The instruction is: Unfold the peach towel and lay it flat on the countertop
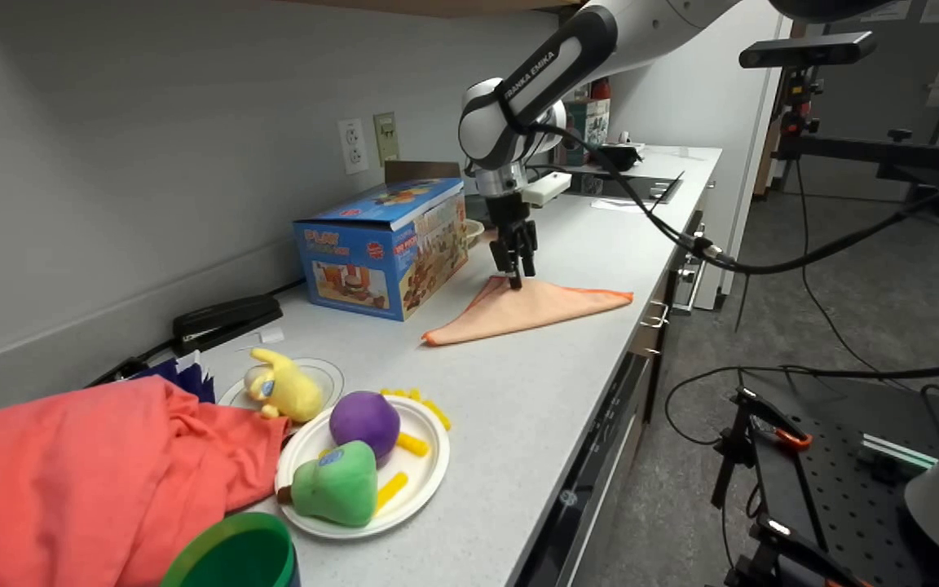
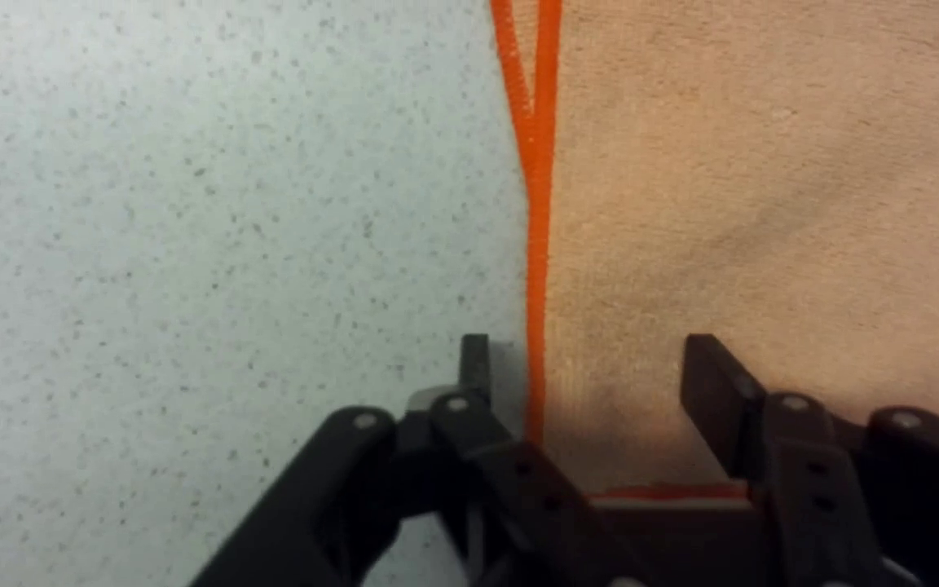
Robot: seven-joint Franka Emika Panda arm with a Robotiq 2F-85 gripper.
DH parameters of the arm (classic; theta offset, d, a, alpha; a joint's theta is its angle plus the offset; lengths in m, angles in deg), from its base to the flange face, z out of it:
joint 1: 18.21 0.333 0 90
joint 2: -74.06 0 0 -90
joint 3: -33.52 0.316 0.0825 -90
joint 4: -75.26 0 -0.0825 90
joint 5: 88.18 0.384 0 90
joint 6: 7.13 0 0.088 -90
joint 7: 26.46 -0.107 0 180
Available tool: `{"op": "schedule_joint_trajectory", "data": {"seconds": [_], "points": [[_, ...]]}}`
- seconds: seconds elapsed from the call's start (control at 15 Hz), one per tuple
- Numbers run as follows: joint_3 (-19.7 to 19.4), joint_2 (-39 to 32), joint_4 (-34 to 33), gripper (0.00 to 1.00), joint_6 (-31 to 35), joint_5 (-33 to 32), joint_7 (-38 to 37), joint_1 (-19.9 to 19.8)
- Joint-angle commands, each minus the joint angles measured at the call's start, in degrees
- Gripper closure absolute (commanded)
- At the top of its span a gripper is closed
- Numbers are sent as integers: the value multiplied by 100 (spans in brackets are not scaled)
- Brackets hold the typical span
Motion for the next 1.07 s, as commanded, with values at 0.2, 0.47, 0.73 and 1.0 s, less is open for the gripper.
{"op": "schedule_joint_trajectory", "data": {"seconds": [0.2, 0.47, 0.73, 1.0], "points": [[42, -29, -118, 89, -195, 77, 153, -78], [11, 2, -89, 100, -157, 19, 91, -37], [4, 143, 81, 99, -67, -54, 81, 26], [71, 392, 360, 98, 183, -53, 256, 68]]}}
